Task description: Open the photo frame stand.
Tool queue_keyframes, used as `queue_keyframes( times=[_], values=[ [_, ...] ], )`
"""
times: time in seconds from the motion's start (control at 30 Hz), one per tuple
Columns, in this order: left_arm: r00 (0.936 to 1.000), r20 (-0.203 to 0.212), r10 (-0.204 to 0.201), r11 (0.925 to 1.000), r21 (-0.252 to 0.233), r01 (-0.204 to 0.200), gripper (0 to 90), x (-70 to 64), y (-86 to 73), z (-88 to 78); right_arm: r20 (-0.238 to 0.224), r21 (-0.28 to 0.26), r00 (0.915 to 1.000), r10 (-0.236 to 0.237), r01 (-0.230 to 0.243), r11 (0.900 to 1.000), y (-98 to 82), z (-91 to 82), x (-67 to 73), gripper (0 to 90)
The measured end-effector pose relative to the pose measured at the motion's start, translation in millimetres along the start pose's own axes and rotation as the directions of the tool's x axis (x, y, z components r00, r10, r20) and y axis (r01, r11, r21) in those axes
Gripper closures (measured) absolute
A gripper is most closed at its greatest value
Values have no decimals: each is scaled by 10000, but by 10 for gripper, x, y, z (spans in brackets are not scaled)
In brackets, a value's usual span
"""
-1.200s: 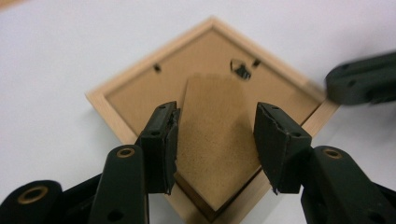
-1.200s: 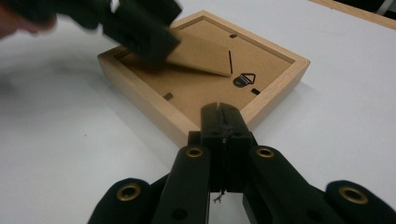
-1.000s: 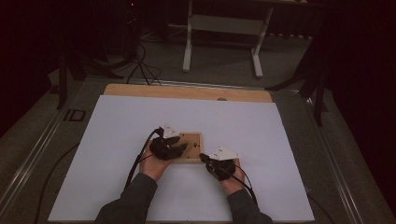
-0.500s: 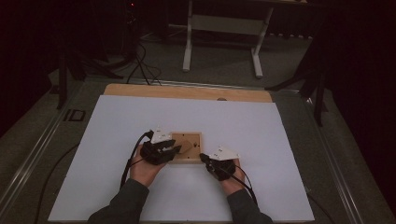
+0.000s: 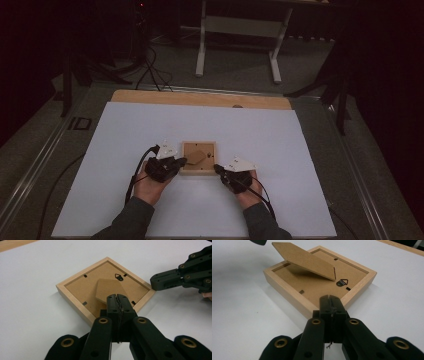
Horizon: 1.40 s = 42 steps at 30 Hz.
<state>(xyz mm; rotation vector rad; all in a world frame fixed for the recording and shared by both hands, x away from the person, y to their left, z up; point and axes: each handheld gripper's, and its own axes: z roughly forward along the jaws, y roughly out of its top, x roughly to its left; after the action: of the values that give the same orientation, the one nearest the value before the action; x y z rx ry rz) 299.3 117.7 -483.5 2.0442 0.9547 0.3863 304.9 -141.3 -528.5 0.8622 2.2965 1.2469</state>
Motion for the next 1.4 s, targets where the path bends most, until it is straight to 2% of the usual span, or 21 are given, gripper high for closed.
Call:
queue_keyframes(
  times=[0.27, 0.47, 0.67, 0.83, 1.07, 1.3, 1.4],
  values=[
    [10000, 63, -76, 9996, 289, 75, 895, 9, -68, 56, 13, 16, 10000, -20, 19, 10000, 0, -1, 2, 896],
    [9999, 68, -115, 9995, 301, 113, 895, -4, -92, 67, 16, 29, 10000, -11, 11, 10000, 0, -2, 4, 896],
    [10000, 13, 30, 9987, 500, -31, 895, -29, -134, 91, 24, 15, 10000, -42, 42, 10000, 0, -1, 3, 896],
    [9998, -21, -219, 9978, 624, 220, 895, 0, -140, 139, 26, 16, 10000, -42, 42, 10000, 0, -1, 4, 896],
    [9990, -61, -433, 9983, 381, 435, 894, 7, -63, 155, 20, 25, 10000, -28, 28, 10000, 0, -2, 4, 896],
    [9997, -143, -220, 9996, 187, 223, 891, -3, 91, 147, 21, 21, 10000, -27, 27, 10000, 0, -2, 5, 895],
    [9994, -152, -312, 9992, 229, 316, 881, 6, 99, 168, 5, 22, 10000, -33, 33, 10000, 0, -2, 5, 895]
  ],
)
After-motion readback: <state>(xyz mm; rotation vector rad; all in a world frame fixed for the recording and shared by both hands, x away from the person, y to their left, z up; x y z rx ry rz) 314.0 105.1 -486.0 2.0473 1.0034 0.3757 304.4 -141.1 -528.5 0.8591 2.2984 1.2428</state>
